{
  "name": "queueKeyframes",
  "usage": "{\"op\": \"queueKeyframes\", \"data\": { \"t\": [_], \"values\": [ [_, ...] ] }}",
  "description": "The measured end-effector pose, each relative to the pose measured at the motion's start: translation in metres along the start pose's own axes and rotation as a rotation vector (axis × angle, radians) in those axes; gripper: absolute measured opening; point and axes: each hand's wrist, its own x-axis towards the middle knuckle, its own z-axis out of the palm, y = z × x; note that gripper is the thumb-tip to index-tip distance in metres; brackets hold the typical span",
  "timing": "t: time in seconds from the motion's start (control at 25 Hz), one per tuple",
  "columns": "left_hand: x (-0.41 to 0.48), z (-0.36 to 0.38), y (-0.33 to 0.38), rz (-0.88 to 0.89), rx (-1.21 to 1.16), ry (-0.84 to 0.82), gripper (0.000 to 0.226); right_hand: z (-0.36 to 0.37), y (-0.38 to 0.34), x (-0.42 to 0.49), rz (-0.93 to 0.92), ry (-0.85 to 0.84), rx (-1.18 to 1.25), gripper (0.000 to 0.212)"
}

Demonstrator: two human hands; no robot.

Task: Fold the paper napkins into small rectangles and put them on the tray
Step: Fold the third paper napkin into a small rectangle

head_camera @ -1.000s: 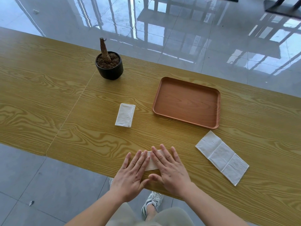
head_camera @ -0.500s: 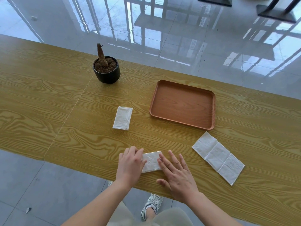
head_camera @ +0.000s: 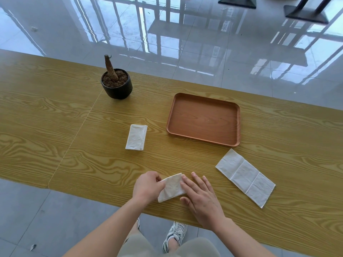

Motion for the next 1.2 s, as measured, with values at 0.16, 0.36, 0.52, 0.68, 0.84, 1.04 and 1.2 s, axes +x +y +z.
{"op": "queueKeyframes", "data": {
  "t": [0.16,0.36,0.52,0.68,0.84,1.04,1.2],
  "values": [
    [-0.006,0.001,0.0,-0.187,-0.559,0.012,0.011,-0.011,-0.018,0.004,0.198,0.268,0.251,0.027],
    [-0.017,0.007,0.004,-0.315,-0.98,0.005,0.011,-0.029,-0.052,0.025,0.704,-0.049,0.965,0.029],
    [-0.019,0.007,0.002,-0.292,-0.981,0.047,0.012,-0.029,-0.065,0.04,0.783,-0.037,1.125,0.022],
    [-0.016,-0.005,-0.009,-0.246,-0.945,0.081,0.01,-0.028,-0.064,0.053,0.715,-0.037,1.013,0.019],
    [-0.011,-0.025,-0.02,-0.195,-0.878,0.146,0.008,-0.028,-0.07,0.076,0.658,-0.066,0.963,0.013],
    [0.016,-0.062,-0.024,-0.154,-0.805,0.265,0.007,-0.031,-0.089,0.13,0.624,-0.046,0.945,0.011],
    [0.049,-0.094,-0.027,-0.14,-0.723,0.326,0.007,-0.03,-0.102,0.177,0.635,-0.027,0.87,0.014]
  ]
}}
